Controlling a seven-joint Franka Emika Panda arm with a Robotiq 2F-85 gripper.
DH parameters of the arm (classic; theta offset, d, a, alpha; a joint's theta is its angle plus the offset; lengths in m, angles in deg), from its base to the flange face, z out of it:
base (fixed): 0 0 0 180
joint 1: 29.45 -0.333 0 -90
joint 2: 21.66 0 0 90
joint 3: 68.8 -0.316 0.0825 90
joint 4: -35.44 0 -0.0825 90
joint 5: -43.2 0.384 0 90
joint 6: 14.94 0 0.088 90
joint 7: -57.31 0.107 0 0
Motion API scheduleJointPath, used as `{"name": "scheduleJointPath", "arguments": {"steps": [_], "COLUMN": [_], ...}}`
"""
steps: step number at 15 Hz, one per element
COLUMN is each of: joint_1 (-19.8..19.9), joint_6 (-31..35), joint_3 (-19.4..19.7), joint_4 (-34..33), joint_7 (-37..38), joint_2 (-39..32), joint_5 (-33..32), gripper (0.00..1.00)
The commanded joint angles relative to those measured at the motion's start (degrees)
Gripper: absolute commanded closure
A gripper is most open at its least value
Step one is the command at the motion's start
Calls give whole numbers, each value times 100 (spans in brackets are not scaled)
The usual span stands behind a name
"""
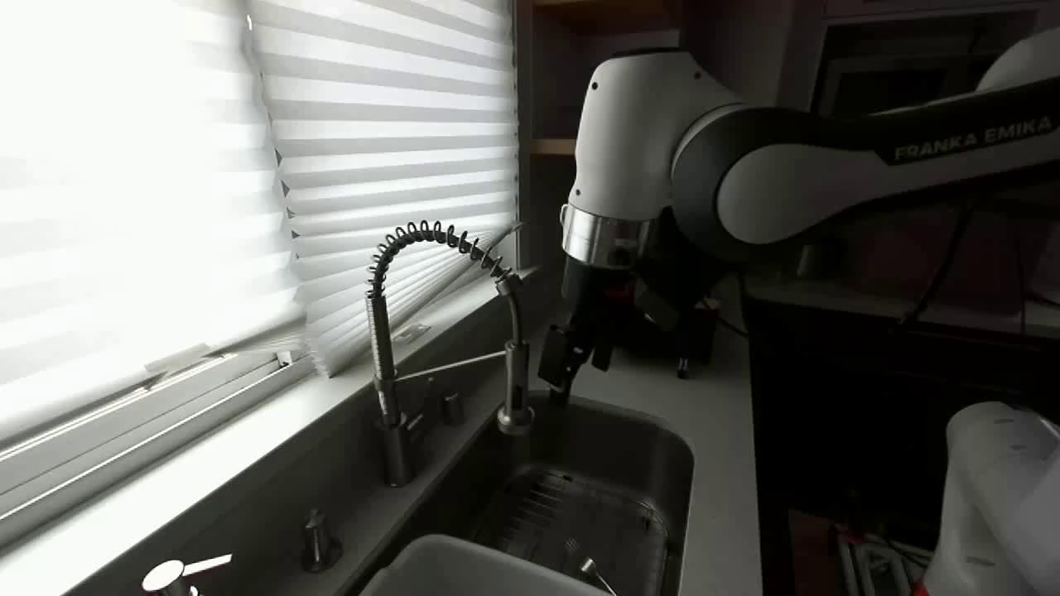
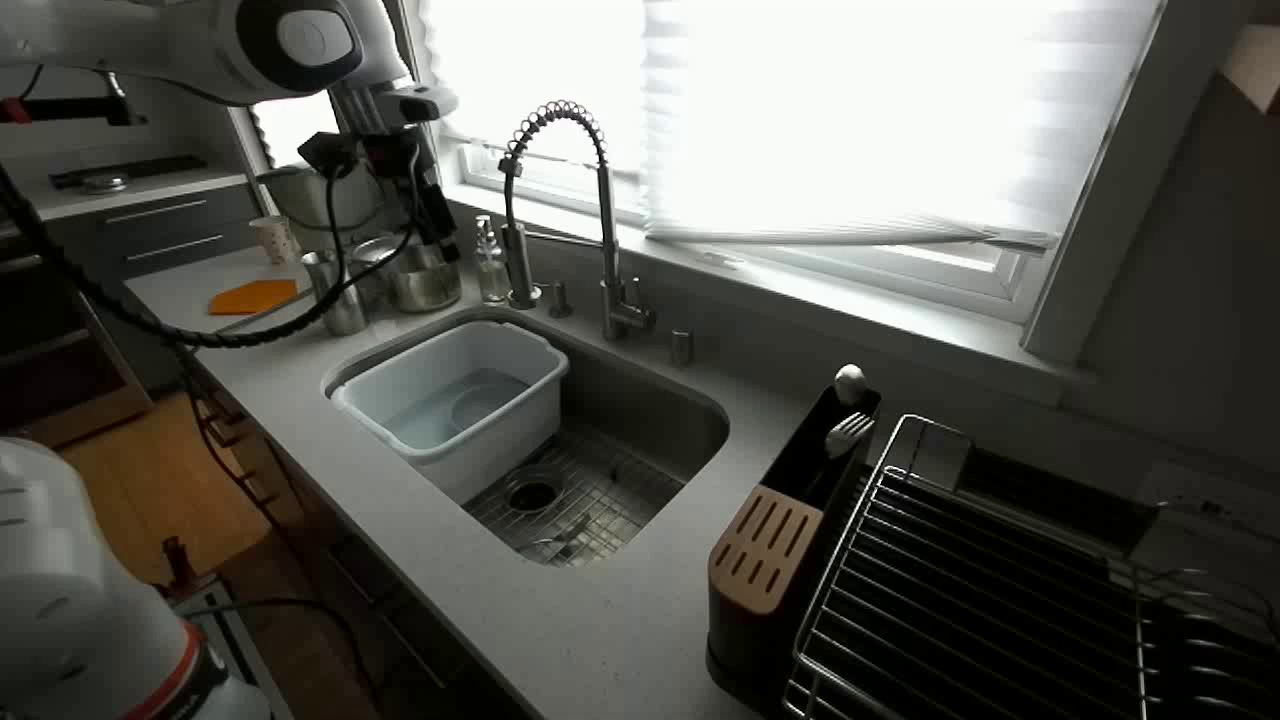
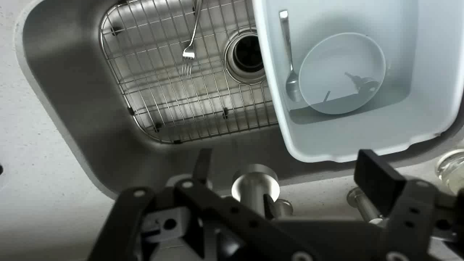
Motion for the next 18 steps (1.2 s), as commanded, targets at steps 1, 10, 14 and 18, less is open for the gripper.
{"name": "scheduleJointPath", "arguments": {"steps": [1, 10, 14, 18], "joint_1": [-100, 207, 270, 409], "joint_6": [-15, -328, -991, -1198], "joint_3": [83, 232, 720, 1201], "joint_4": [-14, -247, -434, -583], "joint_7": [31, 37, -711, -1401], "joint_2": [-14, -291, -404, -379], "joint_5": [-40, -698, -791, -886], "gripper": [0, 0, 0, 0]}}
